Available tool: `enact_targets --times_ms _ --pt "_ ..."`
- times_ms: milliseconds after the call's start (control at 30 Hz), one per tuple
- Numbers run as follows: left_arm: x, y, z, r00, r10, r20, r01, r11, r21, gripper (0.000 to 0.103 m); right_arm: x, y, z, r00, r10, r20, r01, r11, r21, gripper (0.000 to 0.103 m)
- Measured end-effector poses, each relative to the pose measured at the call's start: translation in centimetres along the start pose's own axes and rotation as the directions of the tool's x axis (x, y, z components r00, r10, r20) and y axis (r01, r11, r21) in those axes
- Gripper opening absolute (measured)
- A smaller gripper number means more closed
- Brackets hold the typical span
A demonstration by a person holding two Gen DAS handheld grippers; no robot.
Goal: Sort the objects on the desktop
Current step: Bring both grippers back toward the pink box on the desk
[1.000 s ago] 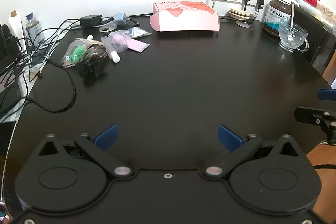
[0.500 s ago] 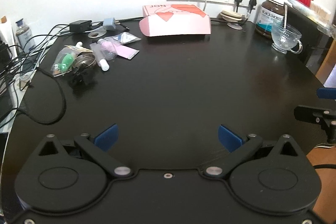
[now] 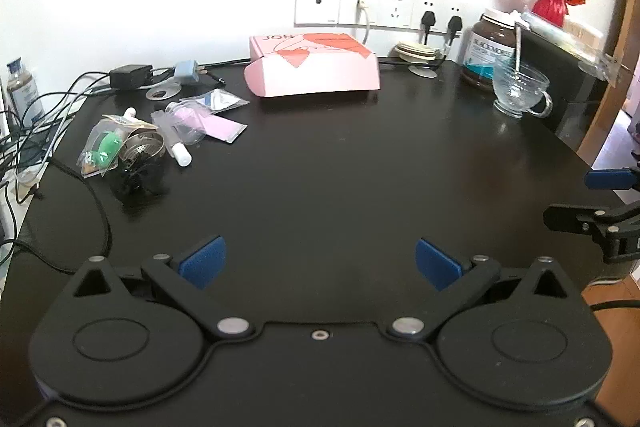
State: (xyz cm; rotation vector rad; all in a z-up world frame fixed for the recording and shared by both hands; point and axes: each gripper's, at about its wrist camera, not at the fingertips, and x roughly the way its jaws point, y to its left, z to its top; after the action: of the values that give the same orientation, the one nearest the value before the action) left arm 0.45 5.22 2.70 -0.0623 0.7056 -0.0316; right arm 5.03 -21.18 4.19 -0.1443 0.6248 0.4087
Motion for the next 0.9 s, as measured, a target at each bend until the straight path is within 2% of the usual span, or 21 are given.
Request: enact_targets --times_ms 167,433,600,900 --pt "1.2 0.8 1.5 1.000 0.005 0.004 -0.005 0.999 -0.037 0.103 2.5 -0.2 1.7 1.000 0.016 -0.010 -0.017 1.000 -0.027 0.102" --pt "4.0 1.7 6.4 0.998 0.054 0.034 -0.052 0.997 -0.062 0.103 9.8 -1.4 7.4 0.995 0.100 0.007 -0.100 0.993 -0.062 0.102" --pt "5.8 3.2 9.3 0.992 0.111 0.052 -0.101 0.981 -0.165 0.103 13.9 -2.5 11.3 0.990 0.140 0.032 -0.138 0.988 -0.067 0.102" --pt "7.8 3.5 10.3 0.979 0.203 0.003 -0.197 0.952 -0.236 0.103 21.5 -3.3 15.2 0.992 0.125 0.028 -0.121 0.987 -0.105 0.102"
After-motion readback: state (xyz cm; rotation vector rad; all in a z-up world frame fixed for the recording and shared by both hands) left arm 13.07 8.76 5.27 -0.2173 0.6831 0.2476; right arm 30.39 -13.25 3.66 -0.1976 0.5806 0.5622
